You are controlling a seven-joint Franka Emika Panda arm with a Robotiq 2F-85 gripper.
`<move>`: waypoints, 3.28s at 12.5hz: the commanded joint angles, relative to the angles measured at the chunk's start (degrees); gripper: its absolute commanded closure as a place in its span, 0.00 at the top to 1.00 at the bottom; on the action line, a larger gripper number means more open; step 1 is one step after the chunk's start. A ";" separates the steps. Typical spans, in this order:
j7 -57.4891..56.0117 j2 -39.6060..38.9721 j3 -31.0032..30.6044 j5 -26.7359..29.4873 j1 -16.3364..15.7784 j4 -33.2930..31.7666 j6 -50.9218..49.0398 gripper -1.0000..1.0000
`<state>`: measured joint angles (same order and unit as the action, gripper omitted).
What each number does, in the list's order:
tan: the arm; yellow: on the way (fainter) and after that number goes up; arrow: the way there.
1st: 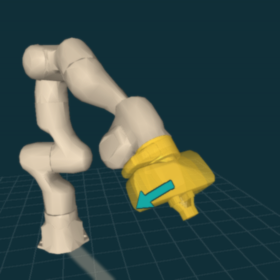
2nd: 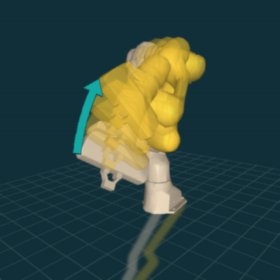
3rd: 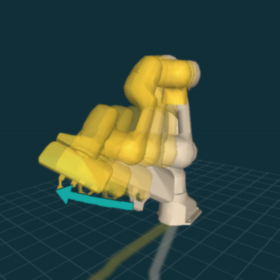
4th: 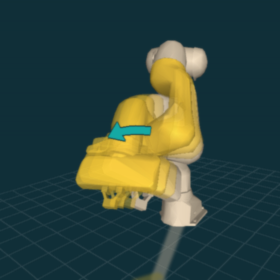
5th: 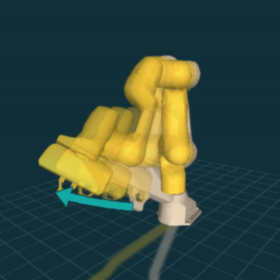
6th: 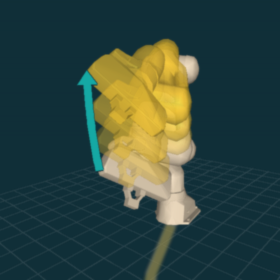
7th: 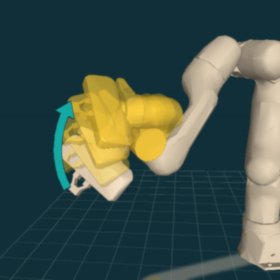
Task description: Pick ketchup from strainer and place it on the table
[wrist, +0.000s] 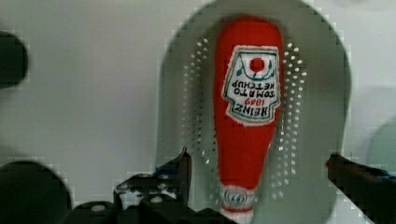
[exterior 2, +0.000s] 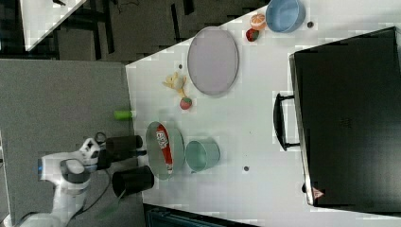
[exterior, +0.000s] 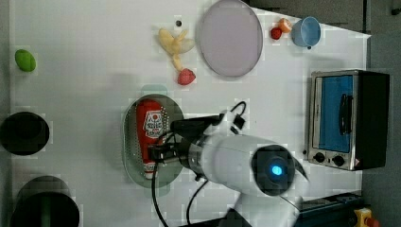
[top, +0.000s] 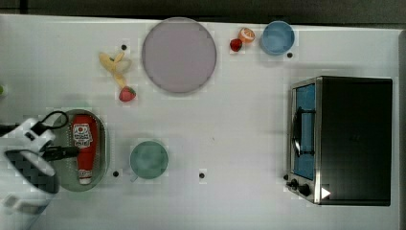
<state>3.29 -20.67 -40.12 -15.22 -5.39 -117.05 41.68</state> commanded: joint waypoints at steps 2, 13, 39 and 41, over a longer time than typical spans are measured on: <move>7.32 -7.83 1.11 -5.52 1.26 -0.29 6.55 1.00; 14.61 -18.97 3.73 -16.71 -0.40 2.18 13.51 0.60; -12.69 8.16 14.75 2.41 23.04 6.34 -8.32 0.60; -19.34 8.40 16.90 2.45 24.32 5.09 -7.78 0.60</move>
<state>-8.42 -13.18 -20.41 -12.60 20.27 -111.74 33.85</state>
